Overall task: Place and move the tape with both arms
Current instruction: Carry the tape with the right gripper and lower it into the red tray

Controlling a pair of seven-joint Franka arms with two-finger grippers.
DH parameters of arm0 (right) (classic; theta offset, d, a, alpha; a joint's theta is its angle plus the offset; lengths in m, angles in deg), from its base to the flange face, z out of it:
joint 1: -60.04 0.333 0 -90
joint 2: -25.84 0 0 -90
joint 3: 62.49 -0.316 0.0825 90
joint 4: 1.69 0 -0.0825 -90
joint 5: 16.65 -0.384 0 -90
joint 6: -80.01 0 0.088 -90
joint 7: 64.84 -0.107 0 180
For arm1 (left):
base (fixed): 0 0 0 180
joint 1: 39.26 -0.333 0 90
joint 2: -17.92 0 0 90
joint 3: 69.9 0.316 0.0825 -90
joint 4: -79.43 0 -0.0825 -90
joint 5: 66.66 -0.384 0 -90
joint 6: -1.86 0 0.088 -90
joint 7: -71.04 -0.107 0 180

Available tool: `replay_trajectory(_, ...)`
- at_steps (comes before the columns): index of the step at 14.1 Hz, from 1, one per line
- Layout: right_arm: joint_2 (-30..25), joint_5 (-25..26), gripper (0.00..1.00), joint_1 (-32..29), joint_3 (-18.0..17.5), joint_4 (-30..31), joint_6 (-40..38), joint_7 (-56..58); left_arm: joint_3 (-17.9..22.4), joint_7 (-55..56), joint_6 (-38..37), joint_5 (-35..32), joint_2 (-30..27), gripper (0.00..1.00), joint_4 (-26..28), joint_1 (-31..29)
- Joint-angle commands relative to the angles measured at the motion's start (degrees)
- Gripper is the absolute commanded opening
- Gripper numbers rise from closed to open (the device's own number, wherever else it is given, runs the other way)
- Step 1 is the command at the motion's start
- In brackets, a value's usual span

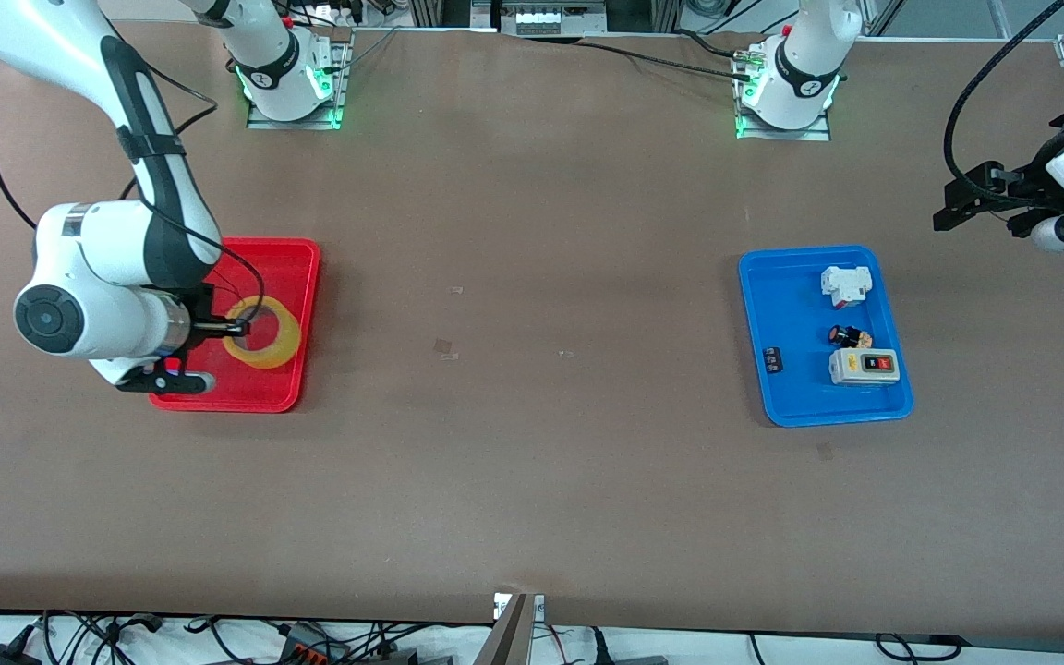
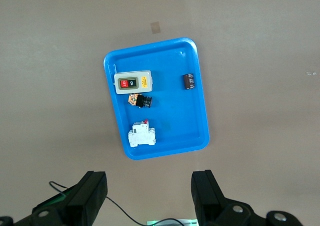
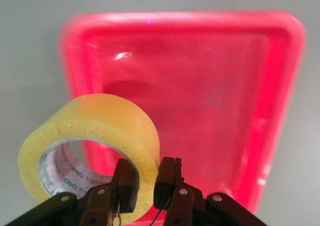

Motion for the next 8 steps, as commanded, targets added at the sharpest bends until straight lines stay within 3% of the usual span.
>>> replay_trajectory(1, -4.34, 1.28, 0.01, -3.93, -1.21, 8.33, 4.93, 3.50, -0.31, 0.48, -1.44, 1.67, 0.01, 1.00, -1.42, -0.68)
replay_trajectory(6, -1.88, 1.20, 0.02, -6.76, -1.30, 11.94, 10.74, 4.93, -0.22, 1.02, -1.71, 1.67, 0.36, 1.00, -2.48, -0.68)
replay_trajectory(8, -0.65, 1.20, 0.11, -6.85, -1.30, 12.21, 13.20, 4.93, -0.75, 1.19, -2.58, 1.58, 0.36, 1.00, -2.56, -0.68)
